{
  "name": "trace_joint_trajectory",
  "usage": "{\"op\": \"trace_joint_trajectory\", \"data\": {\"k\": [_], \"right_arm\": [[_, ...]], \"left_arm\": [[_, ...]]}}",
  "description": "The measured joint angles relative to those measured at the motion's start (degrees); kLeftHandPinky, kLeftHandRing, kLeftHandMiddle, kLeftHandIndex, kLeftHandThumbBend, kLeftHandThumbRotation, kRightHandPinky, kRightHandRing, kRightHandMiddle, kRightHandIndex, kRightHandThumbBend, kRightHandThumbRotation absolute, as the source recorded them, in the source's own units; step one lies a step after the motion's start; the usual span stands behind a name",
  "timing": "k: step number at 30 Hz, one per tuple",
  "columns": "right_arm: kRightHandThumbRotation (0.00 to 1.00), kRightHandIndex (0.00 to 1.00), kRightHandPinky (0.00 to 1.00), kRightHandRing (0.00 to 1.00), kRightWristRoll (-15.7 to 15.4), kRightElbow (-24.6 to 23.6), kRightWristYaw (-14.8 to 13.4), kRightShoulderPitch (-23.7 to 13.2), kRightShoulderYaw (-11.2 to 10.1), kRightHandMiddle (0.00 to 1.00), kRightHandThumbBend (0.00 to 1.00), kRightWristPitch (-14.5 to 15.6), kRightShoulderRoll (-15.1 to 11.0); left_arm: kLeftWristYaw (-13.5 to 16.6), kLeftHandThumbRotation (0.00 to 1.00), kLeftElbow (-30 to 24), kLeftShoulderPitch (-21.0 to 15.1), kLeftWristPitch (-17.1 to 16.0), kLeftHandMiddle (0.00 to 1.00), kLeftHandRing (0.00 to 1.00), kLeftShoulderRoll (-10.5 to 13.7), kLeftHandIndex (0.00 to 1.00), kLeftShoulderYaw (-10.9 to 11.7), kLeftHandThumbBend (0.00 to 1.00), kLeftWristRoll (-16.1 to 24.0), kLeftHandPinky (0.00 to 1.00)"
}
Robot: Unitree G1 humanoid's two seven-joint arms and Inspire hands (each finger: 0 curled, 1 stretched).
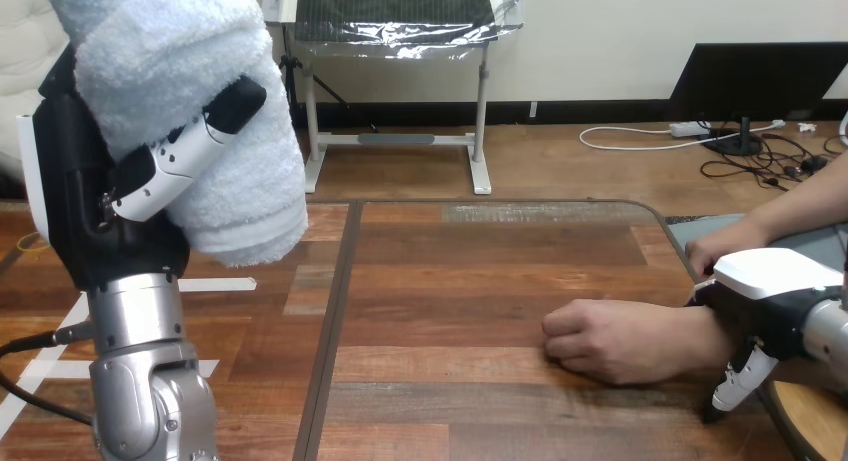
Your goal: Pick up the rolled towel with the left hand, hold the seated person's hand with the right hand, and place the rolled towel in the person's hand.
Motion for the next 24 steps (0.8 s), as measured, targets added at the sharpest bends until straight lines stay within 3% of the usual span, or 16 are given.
{"op": "trace_joint_trajectory", "data": {"k": [24], "right_arm": [[0.22, 0.77, 0.5, 0.73, 0.12, -0.12, 0.3, 0.0, 0.0, 0.77, 1.0, 0.21, 0.0]], "left_arm": [[0.12, 0.0, -0.01, 0.0, 0.06, 0.32, 0.26, 0.0, 0.37, 0.0, 0.47, 0.09, 0.2]]}}
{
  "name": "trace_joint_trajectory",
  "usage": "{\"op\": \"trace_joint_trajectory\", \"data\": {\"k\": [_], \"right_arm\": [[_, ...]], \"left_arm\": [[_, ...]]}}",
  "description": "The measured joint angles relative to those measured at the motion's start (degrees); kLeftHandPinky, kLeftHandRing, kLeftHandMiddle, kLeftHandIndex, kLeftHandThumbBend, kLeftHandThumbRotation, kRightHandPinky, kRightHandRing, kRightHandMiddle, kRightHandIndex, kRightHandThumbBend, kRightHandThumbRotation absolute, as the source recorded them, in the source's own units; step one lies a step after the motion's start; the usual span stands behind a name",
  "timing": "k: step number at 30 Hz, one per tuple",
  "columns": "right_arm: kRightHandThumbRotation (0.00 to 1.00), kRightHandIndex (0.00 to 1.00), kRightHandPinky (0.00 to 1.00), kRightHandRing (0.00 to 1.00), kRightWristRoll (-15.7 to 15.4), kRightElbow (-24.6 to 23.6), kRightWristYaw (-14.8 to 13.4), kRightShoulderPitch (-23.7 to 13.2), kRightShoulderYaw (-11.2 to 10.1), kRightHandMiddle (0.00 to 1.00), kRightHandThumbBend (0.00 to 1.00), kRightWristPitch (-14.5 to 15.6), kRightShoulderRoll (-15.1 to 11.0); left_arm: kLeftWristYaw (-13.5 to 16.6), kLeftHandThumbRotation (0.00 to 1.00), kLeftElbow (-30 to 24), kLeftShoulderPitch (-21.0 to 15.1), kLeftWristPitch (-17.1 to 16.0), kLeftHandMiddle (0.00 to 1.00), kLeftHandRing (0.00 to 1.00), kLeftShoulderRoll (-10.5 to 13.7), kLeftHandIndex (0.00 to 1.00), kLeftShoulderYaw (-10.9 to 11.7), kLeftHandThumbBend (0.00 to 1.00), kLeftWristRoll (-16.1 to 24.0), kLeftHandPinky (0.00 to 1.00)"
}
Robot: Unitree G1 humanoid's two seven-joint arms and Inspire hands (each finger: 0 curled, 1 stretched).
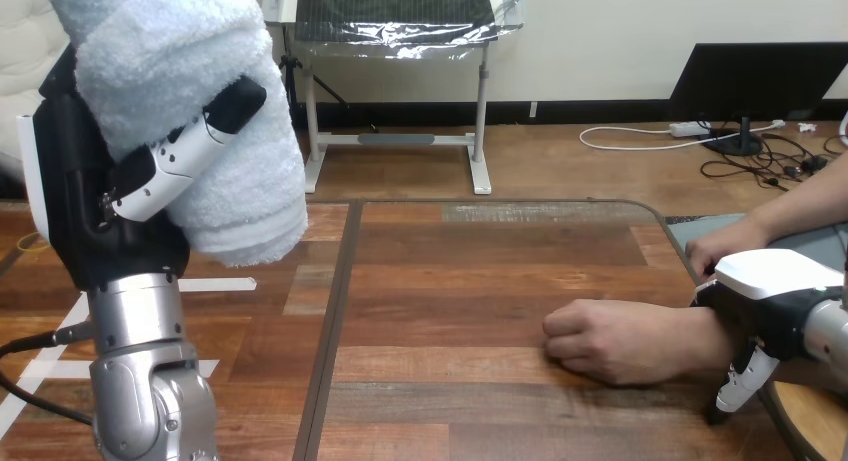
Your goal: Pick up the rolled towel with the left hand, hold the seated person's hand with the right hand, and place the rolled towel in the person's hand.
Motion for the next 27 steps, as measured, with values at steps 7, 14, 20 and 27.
{"op": "trace_joint_trajectory", "data": {"k": [7, 14, 20, 27], "right_arm": [[0.22, 0.77, 0.5, 0.74, 0.03, 0.0, 0.12, 0.0, 0.0, 0.78, 1.0, -0.04, 0.0], [0.23, 0.77, 0.51, 0.74, 0.03, 0.0, 0.12, 0.0, 0.0, 0.79, 1.0, -0.07, 0.0], [0.23, 0.77, 0.51, 0.74, 0.03, 0.01, 0.13, 0.0, 0.0, 0.78, 1.0, -0.1, 0.0], [0.23, 0.77, 0.51, 0.74, 0.06, 0.02, 0.13, 0.0, 0.0, 0.78, 1.0, -0.31, 0.0]], "left_arm": [[-0.03, 0.0, 0.0, 0.0, 0.0, 0.32, 0.26, 0.0, 0.37, 0.0, 0.47, 0.0, 0.2], [-0.03, 0.0, 0.0, 0.0, 0.0, 0.32, 0.26, 0.0, 0.37, 0.0, 0.47, 0.0, 0.2], [-0.03, 0.0, 0.0, 0.0, 0.0, 0.33, 0.26, 0.0, 0.37, 0.0, 0.48, 0.0, 0.2], [-0.03, 0.0, 0.0, 0.0, 0.0, 0.33, 0.26, 0.0, 0.37, 0.0, 0.48, 0.0, 0.2]]}}
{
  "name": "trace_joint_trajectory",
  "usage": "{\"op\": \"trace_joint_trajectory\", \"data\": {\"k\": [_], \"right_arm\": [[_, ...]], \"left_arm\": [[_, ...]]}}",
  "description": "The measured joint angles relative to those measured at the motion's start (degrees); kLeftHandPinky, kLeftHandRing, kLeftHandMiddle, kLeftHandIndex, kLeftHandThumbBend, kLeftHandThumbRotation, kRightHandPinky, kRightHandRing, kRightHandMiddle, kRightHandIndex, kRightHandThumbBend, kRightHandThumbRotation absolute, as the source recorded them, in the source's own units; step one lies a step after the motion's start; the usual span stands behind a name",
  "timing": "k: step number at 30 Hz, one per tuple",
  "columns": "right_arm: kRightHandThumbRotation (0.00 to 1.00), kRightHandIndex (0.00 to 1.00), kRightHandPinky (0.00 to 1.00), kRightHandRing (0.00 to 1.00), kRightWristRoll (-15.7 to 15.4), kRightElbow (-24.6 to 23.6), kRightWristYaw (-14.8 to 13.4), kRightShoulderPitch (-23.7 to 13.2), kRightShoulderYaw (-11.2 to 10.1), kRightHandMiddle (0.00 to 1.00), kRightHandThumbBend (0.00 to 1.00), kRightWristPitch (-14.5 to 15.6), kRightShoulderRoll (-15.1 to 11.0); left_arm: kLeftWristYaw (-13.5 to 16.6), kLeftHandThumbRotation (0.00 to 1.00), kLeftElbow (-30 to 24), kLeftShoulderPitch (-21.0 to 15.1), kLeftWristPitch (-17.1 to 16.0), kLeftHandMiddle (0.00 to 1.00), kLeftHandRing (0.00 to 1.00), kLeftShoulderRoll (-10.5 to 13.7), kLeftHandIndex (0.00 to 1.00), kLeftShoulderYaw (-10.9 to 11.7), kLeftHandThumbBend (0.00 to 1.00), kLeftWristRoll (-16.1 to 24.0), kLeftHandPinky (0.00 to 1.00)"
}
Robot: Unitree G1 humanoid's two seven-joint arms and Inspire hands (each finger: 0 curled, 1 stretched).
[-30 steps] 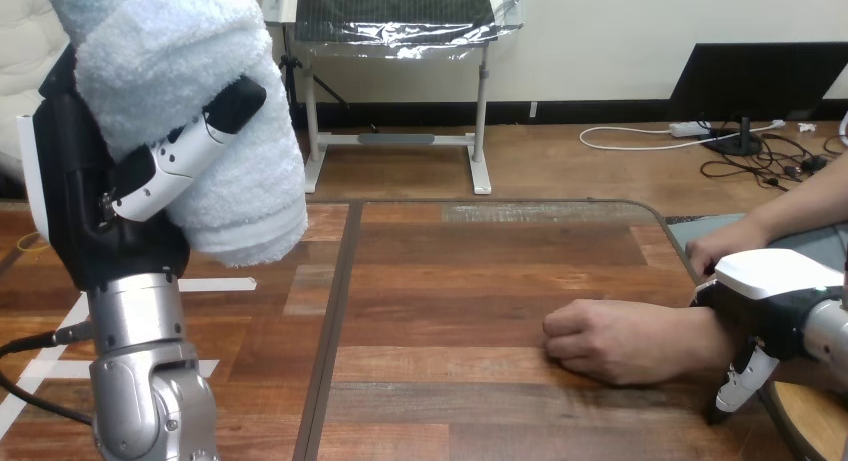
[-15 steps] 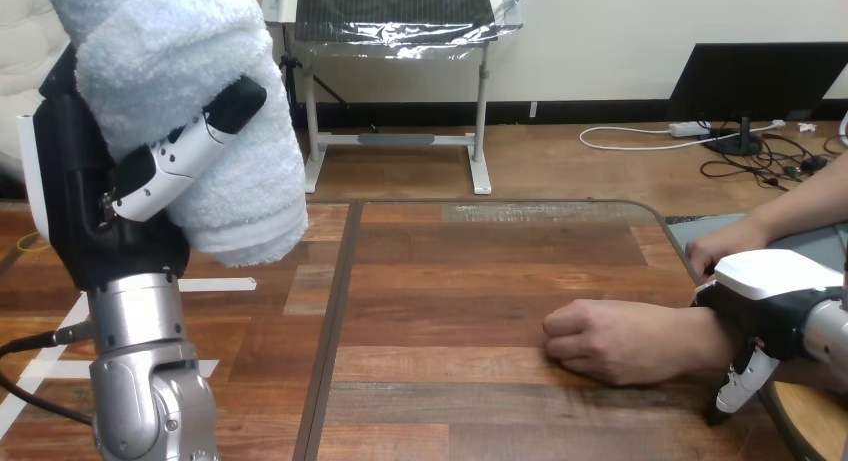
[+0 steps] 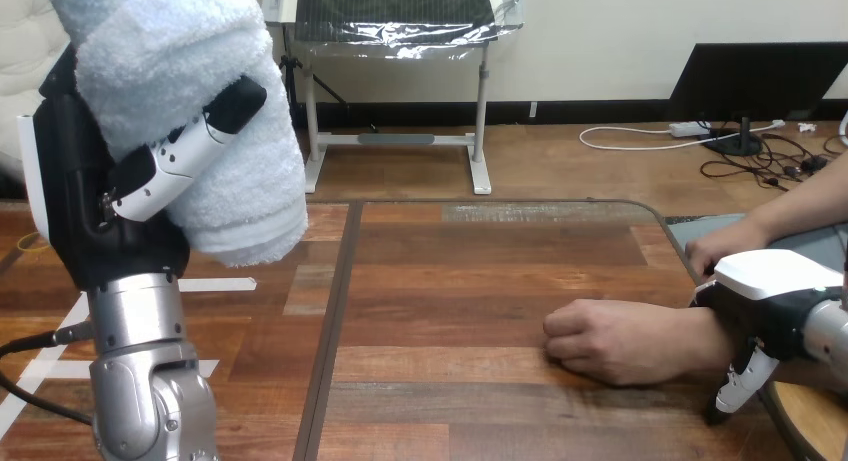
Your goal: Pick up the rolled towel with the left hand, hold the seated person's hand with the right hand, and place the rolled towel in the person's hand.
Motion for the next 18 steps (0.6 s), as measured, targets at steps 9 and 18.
{"op": "trace_joint_trajectory", "data": {"k": [9, 18], "right_arm": [[0.24, 0.77, 0.51, 0.74, -0.03, 0.04, 0.0, 0.0, 0.0, 0.78, 1.0, -0.29, 0.0], [0.25, 0.77, 0.52, 0.74, -0.13, 0.13, 0.0, 0.0, 0.0, 0.78, 1.0, -0.44, 0.0]], "left_arm": [[-0.21, 0.0, 0.0, 0.0, 0.0, 0.33, 0.26, 0.0, 0.37, 0.0, 0.49, -0.13, 0.21], [-0.22, 0.0, 0.0, 0.0, 0.0, 0.32, 0.26, 0.0, 0.37, 0.02, 0.5, -0.01, 0.2]]}}
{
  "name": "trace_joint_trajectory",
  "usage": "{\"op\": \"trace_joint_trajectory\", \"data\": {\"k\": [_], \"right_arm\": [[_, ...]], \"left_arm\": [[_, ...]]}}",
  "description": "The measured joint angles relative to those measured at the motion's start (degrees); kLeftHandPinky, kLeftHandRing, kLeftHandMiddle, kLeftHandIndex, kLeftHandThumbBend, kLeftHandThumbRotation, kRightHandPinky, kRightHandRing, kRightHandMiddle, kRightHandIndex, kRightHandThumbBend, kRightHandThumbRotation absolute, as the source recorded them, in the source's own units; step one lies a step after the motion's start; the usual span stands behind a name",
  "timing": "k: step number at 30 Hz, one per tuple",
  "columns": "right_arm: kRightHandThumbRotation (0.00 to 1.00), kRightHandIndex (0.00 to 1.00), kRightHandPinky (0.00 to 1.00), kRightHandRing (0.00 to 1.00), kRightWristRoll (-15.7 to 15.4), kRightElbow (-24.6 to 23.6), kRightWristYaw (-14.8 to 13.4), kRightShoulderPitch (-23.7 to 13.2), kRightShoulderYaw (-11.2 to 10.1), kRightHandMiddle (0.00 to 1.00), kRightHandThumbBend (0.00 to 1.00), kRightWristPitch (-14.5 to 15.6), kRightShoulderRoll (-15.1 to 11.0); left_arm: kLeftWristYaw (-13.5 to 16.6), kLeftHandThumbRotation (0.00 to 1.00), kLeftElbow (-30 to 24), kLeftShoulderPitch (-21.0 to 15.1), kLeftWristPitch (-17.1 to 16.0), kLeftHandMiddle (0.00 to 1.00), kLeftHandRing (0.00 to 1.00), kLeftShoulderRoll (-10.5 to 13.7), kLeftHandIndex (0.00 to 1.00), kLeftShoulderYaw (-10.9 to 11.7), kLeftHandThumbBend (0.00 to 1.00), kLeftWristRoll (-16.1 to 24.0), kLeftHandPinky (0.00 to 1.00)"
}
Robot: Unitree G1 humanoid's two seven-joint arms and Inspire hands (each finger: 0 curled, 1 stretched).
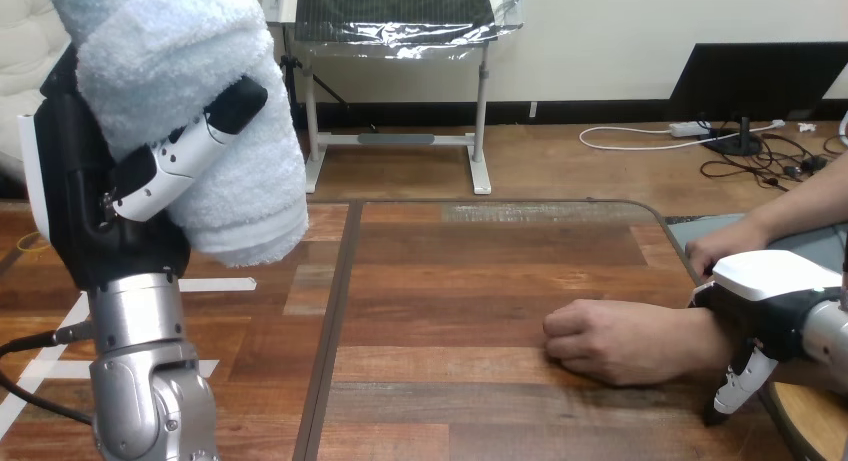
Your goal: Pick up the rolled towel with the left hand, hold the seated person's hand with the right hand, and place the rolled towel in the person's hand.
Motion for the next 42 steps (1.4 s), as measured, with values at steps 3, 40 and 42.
{"op": "trace_joint_trajectory", "data": {"k": [3, 40, 42], "right_arm": [[0.25, 0.78, 0.52, 0.74, -0.06, 0.0, 0.0, 0.0, 0.0, 0.78, 1.0, 0.0, 0.0], [0.24, 0.78, 0.53, 0.76, -0.13, -0.01, 0.5, 0.0, 0.0, 0.79, 1.0, -0.03, 0.0], [0.24, 0.78, 0.53, 0.75, -0.11, -0.01, 0.56, 0.0, 0.0, 0.79, 1.0, -0.03, 0.0]], "left_arm": [[0.0, 0.0, 0.0, 0.0, 0.0, 0.32, 0.26, 0.0, 0.37, 0.0, 0.5, 0.0, 0.2], [0.31, 0.0, -0.46, 0.03, 0.03, 0.33, 0.26, 0.0, 0.37, -0.02, 0.48, 0.03, 0.2], [0.35, 0.0, -0.53, 0.03, 0.03, 0.33, 0.26, 0.0, 0.37, -0.02, 0.48, 0.03, 0.2]]}}
